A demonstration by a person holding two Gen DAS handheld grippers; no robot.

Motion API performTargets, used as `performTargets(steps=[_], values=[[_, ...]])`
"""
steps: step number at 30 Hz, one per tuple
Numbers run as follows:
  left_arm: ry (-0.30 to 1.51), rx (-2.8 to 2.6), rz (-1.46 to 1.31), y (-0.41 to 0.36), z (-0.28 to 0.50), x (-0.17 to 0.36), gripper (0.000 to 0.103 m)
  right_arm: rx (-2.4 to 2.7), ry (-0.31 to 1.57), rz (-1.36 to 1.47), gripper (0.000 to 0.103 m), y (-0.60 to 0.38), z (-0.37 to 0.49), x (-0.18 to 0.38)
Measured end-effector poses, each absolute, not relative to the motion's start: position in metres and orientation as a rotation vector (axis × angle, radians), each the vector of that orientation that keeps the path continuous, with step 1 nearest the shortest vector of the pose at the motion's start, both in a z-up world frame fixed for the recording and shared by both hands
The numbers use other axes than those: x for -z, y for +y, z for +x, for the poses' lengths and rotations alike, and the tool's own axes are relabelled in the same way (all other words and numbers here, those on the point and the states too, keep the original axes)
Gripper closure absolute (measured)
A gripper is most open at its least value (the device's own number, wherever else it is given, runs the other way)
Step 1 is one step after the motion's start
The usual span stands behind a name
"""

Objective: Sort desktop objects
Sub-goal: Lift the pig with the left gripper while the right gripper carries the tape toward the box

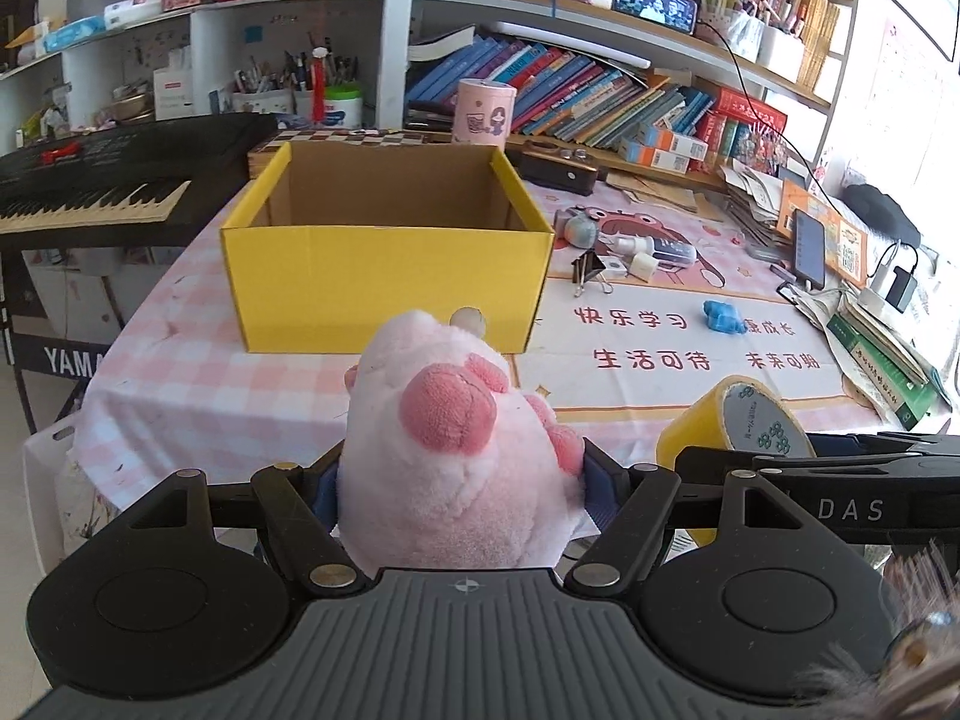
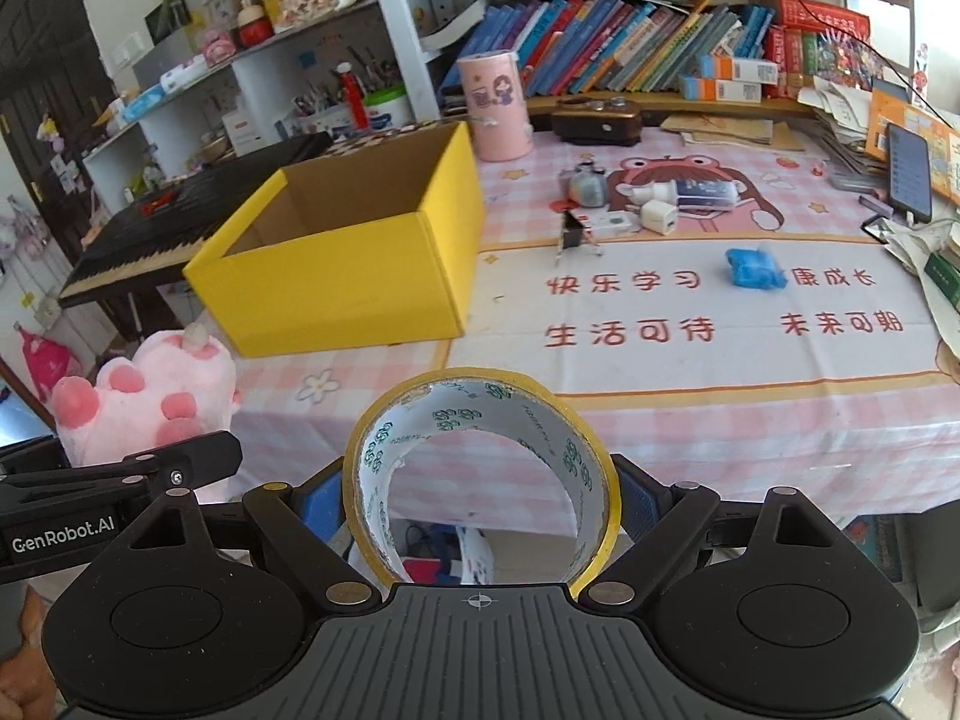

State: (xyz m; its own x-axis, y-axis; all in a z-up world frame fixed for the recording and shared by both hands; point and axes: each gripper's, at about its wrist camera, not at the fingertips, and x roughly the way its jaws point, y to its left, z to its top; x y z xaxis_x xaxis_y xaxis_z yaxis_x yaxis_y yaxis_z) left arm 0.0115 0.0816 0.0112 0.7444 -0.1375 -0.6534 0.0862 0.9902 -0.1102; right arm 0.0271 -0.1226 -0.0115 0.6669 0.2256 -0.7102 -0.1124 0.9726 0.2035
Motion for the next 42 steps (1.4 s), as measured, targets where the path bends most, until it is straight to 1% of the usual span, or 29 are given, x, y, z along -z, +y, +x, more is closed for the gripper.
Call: performTargets(steps=[11, 22, 42], values=[[0.671, 0.09, -0.12, 0.105, -0.002, -0.018, 0.031, -0.24, 0.793, 0.084, 0.014, -0.091, 0.021, 0.002], [0.668, 0.073, -0.134, 0.117, -0.002, -0.017, 0.031, -0.263, 0.793, 0.064, 0.014, -0.077, 0.027, 0.0], [0.701, 0.053, -0.166, 0.118, 0.028, -0.008, 0.031, -0.277, 0.833, 0.037, 0.014, -0.076, 0.057, 0.006]])
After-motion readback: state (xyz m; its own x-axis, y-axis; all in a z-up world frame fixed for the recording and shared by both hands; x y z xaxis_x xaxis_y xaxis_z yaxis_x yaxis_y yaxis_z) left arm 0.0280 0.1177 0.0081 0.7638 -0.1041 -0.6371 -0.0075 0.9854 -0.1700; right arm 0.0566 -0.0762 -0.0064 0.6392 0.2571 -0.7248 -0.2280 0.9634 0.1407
